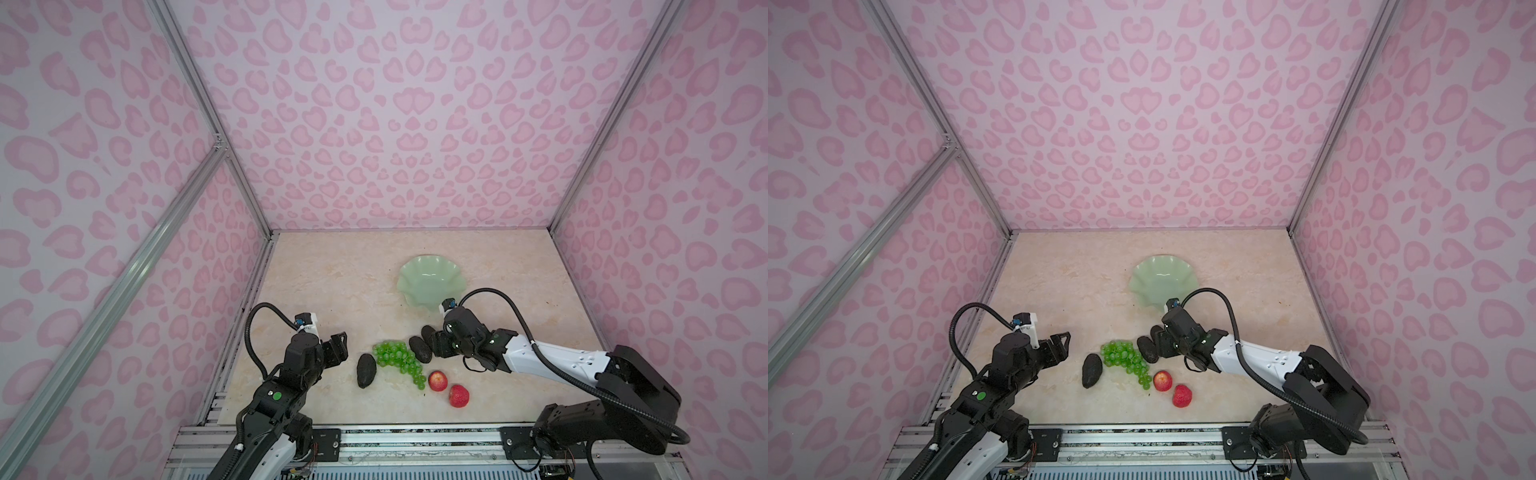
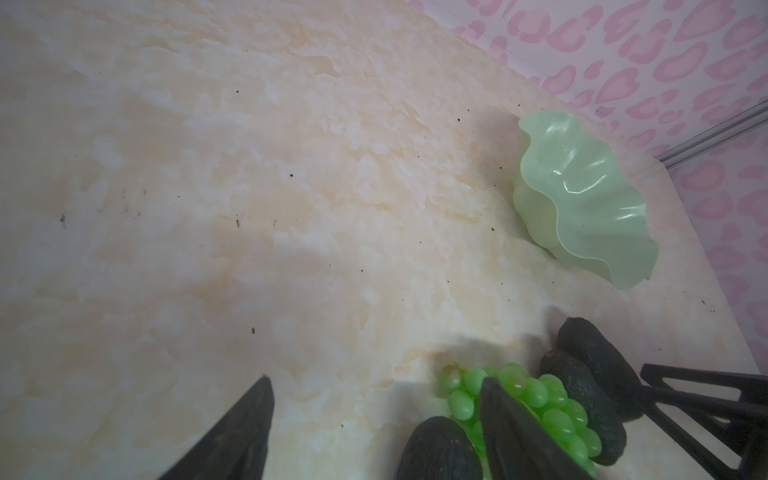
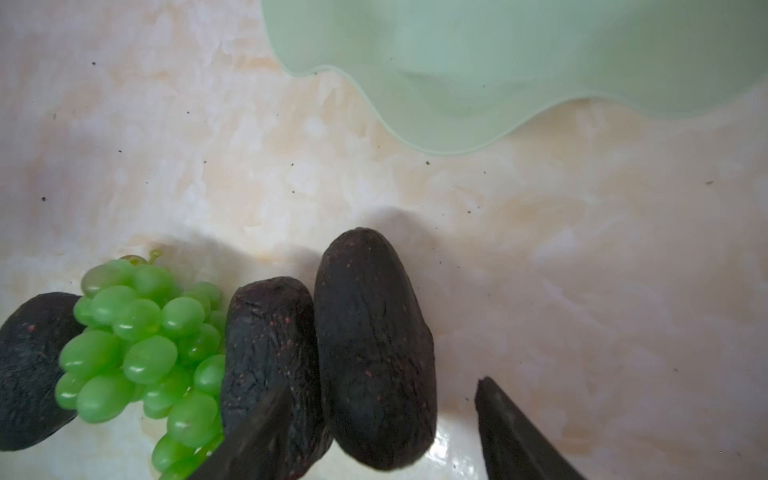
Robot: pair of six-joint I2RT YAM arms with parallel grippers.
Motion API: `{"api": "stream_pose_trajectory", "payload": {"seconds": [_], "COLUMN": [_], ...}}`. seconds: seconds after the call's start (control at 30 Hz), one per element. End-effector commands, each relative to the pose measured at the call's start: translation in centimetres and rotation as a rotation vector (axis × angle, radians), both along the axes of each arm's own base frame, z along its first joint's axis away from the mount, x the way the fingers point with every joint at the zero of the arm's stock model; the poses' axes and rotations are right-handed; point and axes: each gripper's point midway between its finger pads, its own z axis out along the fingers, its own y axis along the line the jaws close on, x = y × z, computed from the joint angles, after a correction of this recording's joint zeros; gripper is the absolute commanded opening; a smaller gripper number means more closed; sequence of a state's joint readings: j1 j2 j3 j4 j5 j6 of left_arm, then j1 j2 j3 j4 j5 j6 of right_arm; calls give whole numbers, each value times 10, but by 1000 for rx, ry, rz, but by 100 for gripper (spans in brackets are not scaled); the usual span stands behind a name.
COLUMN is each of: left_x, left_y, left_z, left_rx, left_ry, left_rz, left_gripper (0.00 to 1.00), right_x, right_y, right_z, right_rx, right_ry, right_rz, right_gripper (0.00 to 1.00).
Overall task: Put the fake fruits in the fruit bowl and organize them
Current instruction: 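Reach the right gripper to the avocado beside the grapes and grasp it, then drop the avocado in the bowl with right gripper while left reaches for avocado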
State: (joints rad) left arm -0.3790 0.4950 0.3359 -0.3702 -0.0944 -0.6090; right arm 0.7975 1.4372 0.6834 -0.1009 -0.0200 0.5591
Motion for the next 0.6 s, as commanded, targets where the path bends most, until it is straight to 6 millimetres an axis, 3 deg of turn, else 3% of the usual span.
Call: {"api": "stream_pose_trajectory", "payload": {"seconds": [0.0,0.17,0.3,0.4,0.57], "left_x": [-8,-11,-12,-11,-16], "left_y": [1,0,-2,-6,-10], "left_z": [-9,-9,-8,-6,-13], "left_rx": [-10,-18,-19,-28,-31], "left_ry": [36,35,38,45,75], "left_rz": [4,-1,-11,-28,-51], "left_gripper": [79,79,79,79,79], "right_x": [5,8,2,-8,-15], "right_y": [6,4,-6,-20,-29], "right_z": [-10,-21,-11,9,65], "right_rx": [5,-29,-54,-91,-27], "right_ry": [12,25,-2,-34,-140], "right_rz": [-11,-30,-34,-30,-29], "right_gripper": [67,54,42,37,36]}}
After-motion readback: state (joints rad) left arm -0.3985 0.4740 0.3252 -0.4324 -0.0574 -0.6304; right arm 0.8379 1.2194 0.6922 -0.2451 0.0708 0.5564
